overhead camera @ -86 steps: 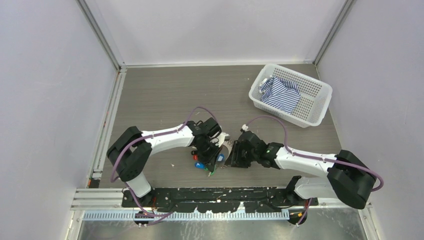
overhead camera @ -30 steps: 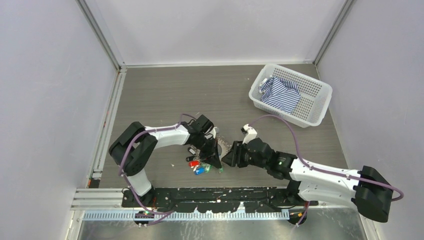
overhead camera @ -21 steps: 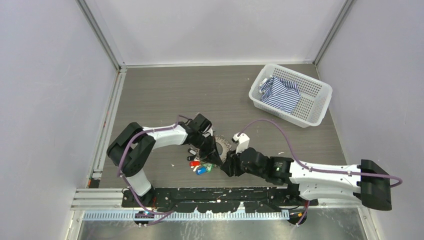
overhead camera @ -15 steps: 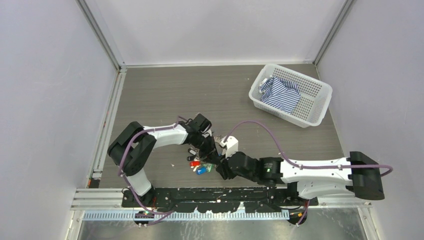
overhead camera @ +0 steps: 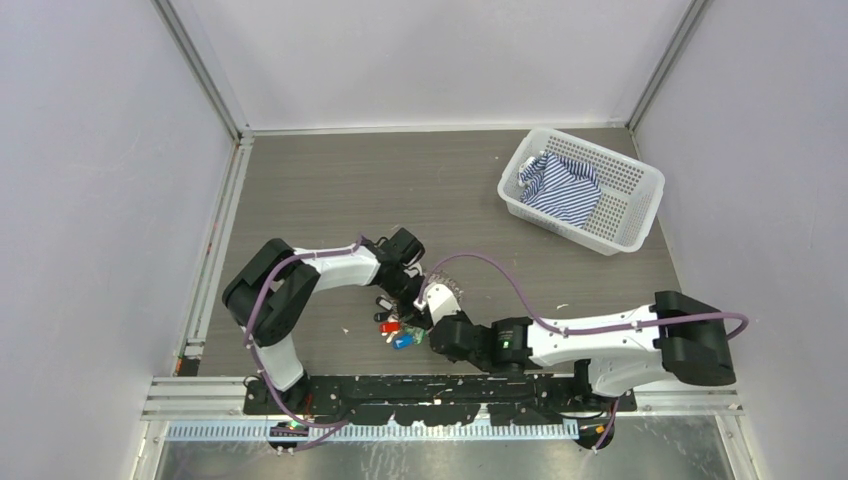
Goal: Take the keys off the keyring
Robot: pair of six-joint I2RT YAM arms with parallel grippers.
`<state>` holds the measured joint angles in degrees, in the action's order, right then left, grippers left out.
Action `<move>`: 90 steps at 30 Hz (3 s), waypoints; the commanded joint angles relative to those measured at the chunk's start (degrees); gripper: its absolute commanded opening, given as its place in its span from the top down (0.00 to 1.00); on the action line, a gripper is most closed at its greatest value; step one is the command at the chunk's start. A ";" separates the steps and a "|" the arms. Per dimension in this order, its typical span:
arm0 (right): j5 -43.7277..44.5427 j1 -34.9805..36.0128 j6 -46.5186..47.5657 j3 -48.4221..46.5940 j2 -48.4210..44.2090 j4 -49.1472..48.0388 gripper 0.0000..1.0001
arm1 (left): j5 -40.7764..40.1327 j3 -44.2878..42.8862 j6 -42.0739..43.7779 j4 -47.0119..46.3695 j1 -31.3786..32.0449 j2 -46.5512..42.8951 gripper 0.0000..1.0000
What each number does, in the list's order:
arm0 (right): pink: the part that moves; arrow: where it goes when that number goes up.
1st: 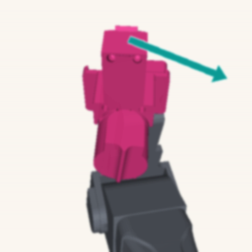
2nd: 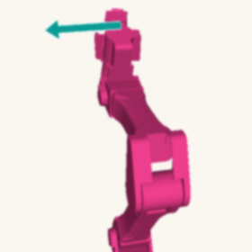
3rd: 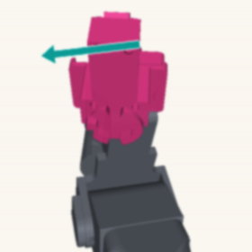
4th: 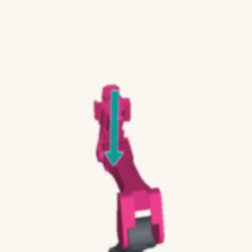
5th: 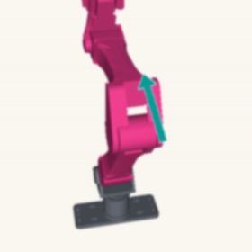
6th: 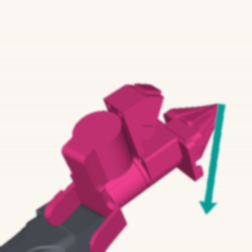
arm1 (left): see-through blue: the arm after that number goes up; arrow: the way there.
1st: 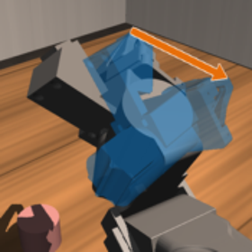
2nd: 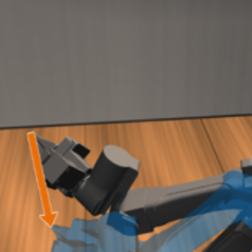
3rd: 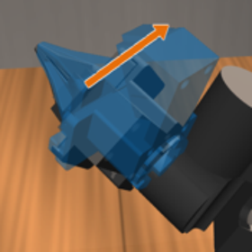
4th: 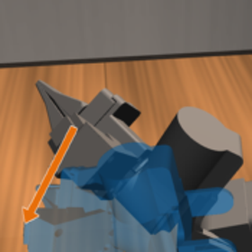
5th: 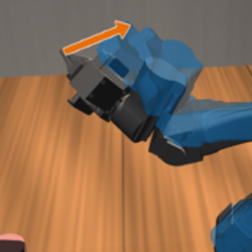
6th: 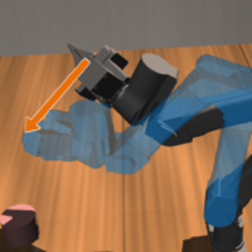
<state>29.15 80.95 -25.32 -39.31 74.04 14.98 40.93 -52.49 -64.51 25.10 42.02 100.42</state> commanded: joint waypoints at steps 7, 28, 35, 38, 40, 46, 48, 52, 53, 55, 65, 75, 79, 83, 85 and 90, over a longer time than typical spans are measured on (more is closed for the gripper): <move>4.43 1.12 2.99 -4.87 5.72 0.84 0.70 | 2.78 -2.35 -1.32 1.55 -0.36 -0.58 1.00; 9.63 2.06 1.27 -5.48 7.86 3.82 0.99 | 0.92 -2.12 0.95 -0.16 -0.51 -3.85 0.60; 8.25 1.98 -0.58 -3.65 5.06 3.63 0.99 | -2.36 -1.49 3.41 -1.83 -1.19 -8.36 0.48; 7.18 1.66 -1.56 -3.50 4.14 3.97 0.99 | -4.23 -0.90 4.69 -1.70 -1.69 -10.37 0.47; 5.87 1.14 -2.25 -3.39 3.41 4.01 0.99 | -6.11 0.35 5.50 -1.66 -1.97 -11.98 0.48; 1.25 -1.71 -3.82 -2.12 0.55 3.48 0.99 | -14.00 8.49 5.03 -5.89 -3.37 -20.82 0.57; -0.18 -2.88 -4.00 -1.85 -0.20 3.33 0.99 | -17.36 10.40 5.80 -7.11 -3.50 -24.56 0.57; -3.25 -4.87 -3.78 -1.65 -1.11 2.93 0.99 | -21.43 12.83 7.97 -9.41 -3.49 -30.08 0.57; -4.50 -5.37 -3.64 -1.69 -1.24 2.80 0.99 | -22.22 13.16 9.11 -9.55 -3.43 -30.80 0.59; -6.94 -6.63 -3.66 -1.94 -1.43 2.54 0.99 | -23.88 14.22 11.42 -10.23 -3.06 -32.21 0.64; -29.12 -19.69 -5.32 -4.30 -1.39 2.01 0.99 | -44.47 24.22 18.67 -22.91 9.89 -42.75 0.69; -41.11 -24.51 -7.67 -8.68 3.90 1.78 0.99 | -49.89 31.44 22.67 -35.18 15.10 -45.71 0.73; -41.88 -25.53 -8.46 -10.02 6.02 2.60 0.99 | -51.48 33.34 22.97 -36.27 16.15 -47.61 0.73; -42.06 -26.70 -9.28 -10.08 7.46 3.18 0.99 | -52.46 34.27 23.04 -35.67 16.61 -48.48 0.76; -41.90 -27.31 -9.70 -10.08 8.04 3.57 0.99 | -52.81 34.95 22.98 -37.33 17.36 -47.98 0.77; -42.96 -29.48 -10.89 -9.59 7.88 3.84 0.99 | -55.20 35.34 23.64 -41.67 20.33 -44.44 0.78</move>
<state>-11.97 52.95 -34.46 -47.37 82.39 19.09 -10.96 -17.32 -42.54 -9.93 60.55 53.89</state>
